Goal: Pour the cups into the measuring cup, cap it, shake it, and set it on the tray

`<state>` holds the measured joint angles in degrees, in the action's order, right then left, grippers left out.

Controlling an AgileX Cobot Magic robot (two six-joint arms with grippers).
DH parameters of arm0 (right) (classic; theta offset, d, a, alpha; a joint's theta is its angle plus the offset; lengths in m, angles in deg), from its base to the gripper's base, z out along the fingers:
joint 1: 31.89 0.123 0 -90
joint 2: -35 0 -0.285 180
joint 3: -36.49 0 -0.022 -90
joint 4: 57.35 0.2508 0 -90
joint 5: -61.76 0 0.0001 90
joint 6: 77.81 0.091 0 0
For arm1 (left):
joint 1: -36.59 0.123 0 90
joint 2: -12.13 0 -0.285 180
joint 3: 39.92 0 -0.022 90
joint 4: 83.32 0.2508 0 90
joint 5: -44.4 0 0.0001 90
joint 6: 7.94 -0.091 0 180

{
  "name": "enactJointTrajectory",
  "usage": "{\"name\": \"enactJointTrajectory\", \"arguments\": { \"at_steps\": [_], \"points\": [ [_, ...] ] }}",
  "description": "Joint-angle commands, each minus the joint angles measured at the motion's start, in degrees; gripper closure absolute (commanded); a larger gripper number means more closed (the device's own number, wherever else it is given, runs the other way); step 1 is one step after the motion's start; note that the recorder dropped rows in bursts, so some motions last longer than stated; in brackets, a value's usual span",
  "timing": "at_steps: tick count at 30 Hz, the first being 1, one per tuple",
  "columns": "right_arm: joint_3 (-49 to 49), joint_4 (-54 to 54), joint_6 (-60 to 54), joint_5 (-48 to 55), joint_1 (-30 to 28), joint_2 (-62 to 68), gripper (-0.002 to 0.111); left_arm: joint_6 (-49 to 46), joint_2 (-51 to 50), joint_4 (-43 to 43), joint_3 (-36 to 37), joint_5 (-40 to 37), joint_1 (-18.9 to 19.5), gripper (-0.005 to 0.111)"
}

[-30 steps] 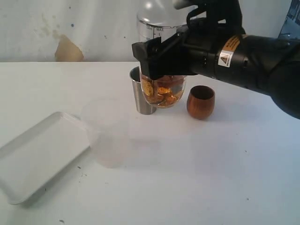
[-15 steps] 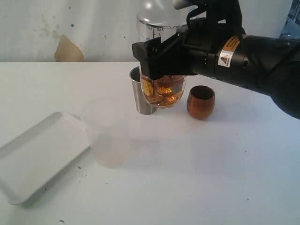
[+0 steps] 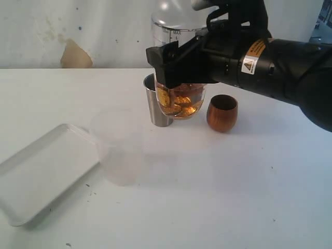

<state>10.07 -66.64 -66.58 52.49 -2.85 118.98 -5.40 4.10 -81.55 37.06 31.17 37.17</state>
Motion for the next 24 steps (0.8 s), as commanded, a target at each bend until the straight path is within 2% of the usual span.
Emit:
{"name": "enactJointTrajectory", "arguments": {
  "at_steps": [1, 24],
  "points": [
    [0.6, -0.3, -0.1, -4.2, -0.1, -0.7, 0.108, 0.0, 0.2, -0.7, 0.2, 0.3, 0.1, 0.107],
    [0.6, -0.3, 1.0, -5.6, -0.1, 0.0, 0.108, 0.0, 0.2, -0.7, 0.2, 0.3, 0.1, 0.107]
  ]
}}
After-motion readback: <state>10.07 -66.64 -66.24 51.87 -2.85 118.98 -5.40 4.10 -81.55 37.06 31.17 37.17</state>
